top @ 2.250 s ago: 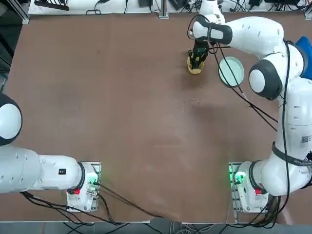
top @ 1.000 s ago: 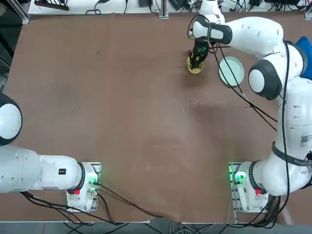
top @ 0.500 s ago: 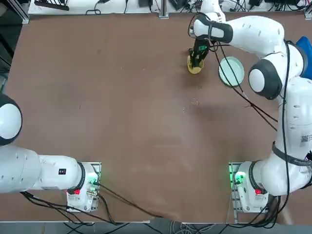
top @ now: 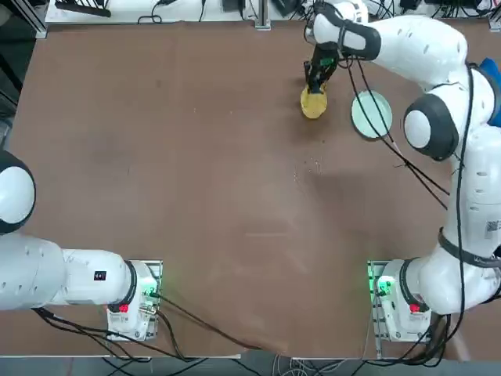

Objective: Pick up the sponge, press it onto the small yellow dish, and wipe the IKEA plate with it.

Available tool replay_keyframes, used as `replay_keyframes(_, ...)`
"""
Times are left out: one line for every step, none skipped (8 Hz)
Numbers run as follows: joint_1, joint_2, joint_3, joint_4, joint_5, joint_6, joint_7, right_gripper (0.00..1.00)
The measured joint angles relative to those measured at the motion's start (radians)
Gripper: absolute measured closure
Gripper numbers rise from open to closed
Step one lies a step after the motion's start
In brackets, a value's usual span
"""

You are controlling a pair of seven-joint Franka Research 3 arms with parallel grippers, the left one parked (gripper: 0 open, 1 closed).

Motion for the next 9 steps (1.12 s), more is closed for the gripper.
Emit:
replay_keyframes(-0.004,-0.042,-0.003,0.000,0.000,-0.039,0.004,0.79)
replay_keyframes(-0.013,-0.082,-0.008,-0.007,-0.001,-0.068,0.005,0.79)
replay_keyframes(-0.031,-0.121,-0.012,-0.028,-0.008,-0.082,0.005,0.79)
replay_keyframes(-0.057,-0.157,-0.013,-0.068,-0.028,-0.085,0.001,0.79)
replay_keyframes(-0.086,-0.190,-0.014,-0.122,-0.057,-0.081,-0.013,0.79)
replay_keyframes(-0.116,-0.222,-0.015,-0.194,-0.079,-0.056,-0.042,0.79)
replay_keyframes(-0.150,-0.253,-0.016,-0.285,-0.089,0.012,-0.085,0.79)
replay_keyframes(-0.187,-0.282,-0.017,-0.391,-0.092,0.112,-0.143,0.79)
replay_keyframes(-0.227,-0.306,-0.019,-0.499,-0.093,0.219,-0.208,0.79)
